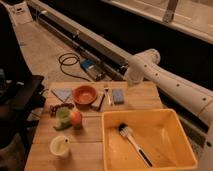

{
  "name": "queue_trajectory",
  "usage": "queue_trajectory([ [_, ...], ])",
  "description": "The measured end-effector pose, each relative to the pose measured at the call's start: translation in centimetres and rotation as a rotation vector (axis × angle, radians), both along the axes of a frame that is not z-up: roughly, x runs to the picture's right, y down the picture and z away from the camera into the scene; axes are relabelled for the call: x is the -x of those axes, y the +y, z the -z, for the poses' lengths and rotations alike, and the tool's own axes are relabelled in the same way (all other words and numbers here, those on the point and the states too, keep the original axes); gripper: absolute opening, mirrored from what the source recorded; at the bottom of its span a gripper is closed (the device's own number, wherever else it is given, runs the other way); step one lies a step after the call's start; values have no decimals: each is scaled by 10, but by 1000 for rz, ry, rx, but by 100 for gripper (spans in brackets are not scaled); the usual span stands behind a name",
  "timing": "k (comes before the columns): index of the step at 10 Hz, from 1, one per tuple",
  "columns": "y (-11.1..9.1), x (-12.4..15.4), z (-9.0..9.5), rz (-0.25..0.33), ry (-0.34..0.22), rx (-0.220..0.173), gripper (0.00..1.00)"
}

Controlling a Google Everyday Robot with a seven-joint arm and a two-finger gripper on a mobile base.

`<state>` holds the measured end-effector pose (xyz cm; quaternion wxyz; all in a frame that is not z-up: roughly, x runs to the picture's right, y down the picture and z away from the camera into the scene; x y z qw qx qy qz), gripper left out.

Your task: Place sponge in tray

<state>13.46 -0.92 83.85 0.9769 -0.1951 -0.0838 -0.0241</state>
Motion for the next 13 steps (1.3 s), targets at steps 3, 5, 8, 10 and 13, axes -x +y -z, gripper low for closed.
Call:
queue_trajectory([
  [3, 24, 4, -36, -10, 3, 58, 65],
  [5, 38, 16, -54, -15, -10, 106, 65],
  [8, 52, 27, -68, -31, -39, 157, 65],
  [10, 64, 33, -83, -16, -34, 188, 65],
  [13, 81, 34, -104, -28, -31, 225, 65],
])
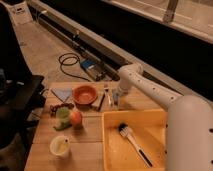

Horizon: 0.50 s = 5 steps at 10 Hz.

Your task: Place sponge in tray

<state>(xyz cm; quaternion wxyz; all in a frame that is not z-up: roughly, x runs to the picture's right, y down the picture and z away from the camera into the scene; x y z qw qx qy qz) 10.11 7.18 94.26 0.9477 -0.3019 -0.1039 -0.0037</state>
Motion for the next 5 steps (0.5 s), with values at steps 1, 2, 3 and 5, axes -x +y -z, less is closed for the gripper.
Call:
queue_trajectory([
  [1, 6, -1, -3, -16, -4, 11, 63],
  [2, 5, -1, -3, -16, -3, 8, 57],
  [3, 4, 0, -2, -13, -3, 6, 47],
  [5, 4, 0, -1, -12, -2, 7, 26],
])
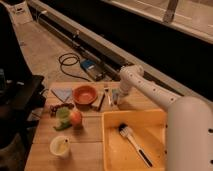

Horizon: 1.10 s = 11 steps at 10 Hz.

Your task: Place sponge in tray

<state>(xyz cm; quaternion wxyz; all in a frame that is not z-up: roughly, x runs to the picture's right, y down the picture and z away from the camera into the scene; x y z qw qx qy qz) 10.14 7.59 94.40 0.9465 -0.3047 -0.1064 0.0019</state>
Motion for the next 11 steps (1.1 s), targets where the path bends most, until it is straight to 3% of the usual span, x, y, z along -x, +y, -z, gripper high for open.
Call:
queue_trajectory([
  [1, 0, -1, 0, -1, 2, -1, 21],
  [2, -1, -2, 0, -9, 5, -11, 7],
  [3, -1, -2, 0, -9, 5, -11, 2],
  [7, 0, -2, 3, -13, 6, -14, 0],
  [9, -15, -8, 15, -42, 14, -92, 0],
  [11, -42, -6, 39, -67, 8, -174, 0],
])
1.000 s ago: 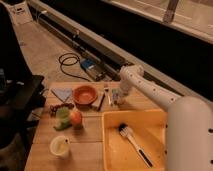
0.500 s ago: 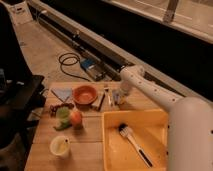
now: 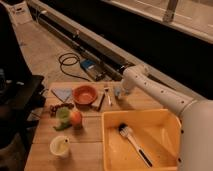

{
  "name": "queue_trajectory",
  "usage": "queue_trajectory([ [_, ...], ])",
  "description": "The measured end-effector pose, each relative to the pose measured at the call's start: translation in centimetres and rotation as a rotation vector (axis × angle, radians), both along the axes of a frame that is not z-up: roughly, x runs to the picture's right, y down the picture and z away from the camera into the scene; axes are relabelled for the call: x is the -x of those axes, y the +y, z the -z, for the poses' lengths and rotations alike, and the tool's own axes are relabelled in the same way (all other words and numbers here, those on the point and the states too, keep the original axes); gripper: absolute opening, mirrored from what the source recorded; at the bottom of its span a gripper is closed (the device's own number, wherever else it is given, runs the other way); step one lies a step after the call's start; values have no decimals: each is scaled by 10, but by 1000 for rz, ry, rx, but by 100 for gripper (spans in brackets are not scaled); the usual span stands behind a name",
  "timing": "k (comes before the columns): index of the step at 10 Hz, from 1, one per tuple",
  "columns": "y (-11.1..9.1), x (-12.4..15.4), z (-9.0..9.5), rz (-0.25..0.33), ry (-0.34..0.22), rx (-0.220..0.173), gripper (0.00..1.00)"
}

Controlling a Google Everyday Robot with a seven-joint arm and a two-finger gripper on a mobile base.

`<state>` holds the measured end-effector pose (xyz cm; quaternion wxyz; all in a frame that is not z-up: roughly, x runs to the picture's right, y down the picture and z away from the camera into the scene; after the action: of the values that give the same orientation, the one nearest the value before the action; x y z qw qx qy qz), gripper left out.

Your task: Place sponge in tray

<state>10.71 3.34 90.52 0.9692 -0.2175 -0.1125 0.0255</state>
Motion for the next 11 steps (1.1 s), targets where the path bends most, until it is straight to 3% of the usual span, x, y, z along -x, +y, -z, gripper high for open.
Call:
queue_trajectory([
  [4, -73, -8, 74, -37, 12, -172, 0],
  [7, -115, -39, 140, -53, 63, -270, 0],
  [9, -115, -83, 191, -71, 131, -307, 0],
  [11, -89, -109, 231, -104, 152, -295, 0],
])
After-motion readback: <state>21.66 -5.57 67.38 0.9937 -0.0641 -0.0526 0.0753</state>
